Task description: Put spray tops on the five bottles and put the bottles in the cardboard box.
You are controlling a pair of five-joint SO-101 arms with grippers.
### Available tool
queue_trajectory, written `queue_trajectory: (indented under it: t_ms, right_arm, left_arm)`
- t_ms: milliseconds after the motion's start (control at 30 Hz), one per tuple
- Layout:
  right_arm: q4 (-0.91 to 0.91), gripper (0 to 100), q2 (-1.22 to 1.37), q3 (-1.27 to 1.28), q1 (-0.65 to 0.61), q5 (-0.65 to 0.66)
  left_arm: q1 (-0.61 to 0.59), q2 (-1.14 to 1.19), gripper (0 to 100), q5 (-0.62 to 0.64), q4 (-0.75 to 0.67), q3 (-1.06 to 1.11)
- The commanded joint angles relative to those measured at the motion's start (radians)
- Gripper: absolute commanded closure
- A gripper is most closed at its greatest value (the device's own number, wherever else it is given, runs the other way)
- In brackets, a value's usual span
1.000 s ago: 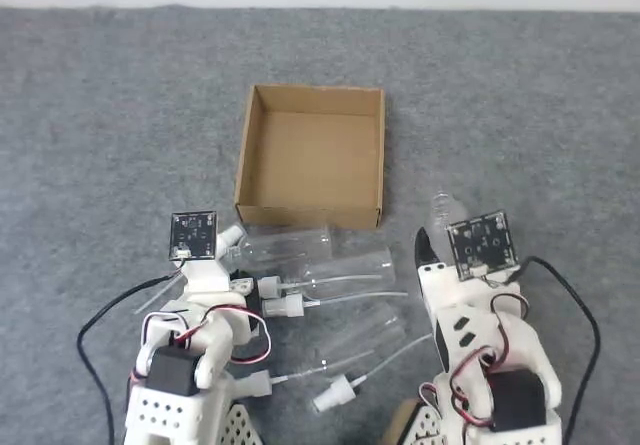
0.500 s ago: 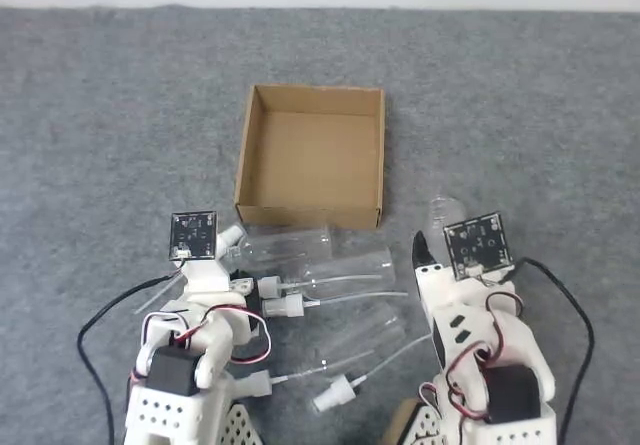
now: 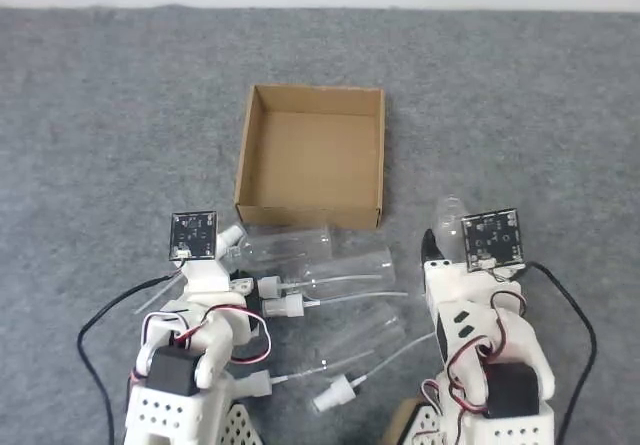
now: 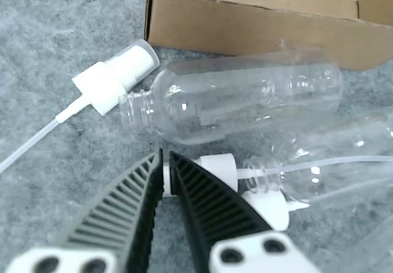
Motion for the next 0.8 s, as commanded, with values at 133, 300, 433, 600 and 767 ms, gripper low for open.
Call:
queue_trajectory:
  t_ms: [133,300,433,600,767]
  right_arm:
    - [-0.021,89.4,-0.008,-0.011,0.031,-0.012]
    - [-0.021,89.4,-0.008,-0.009,0.035,-0.012]
    - [-0.021,89.4,-0.008,-0.009,0.035,-0.011]
    - [-0.03,89.3,-0.008,0.009,0.035,-0.005]
    - [-0.03,89.4,-0.008,0.009,0.036,-0.005]
  left_arm:
    - [0.025,-0.015,99,-0.009,-0.006,-0.012]
    - [0.048,-0.015,99,-0.009,-0.006,-0.012]
    - [0.054,-0.015,99,-0.009,-0.006,-0.012]
    - [0.055,-0.017,99,-0.012,-0.006,-0.012]
    - [0.044,-0.017,99,-0.012,-0.006,-0.033]
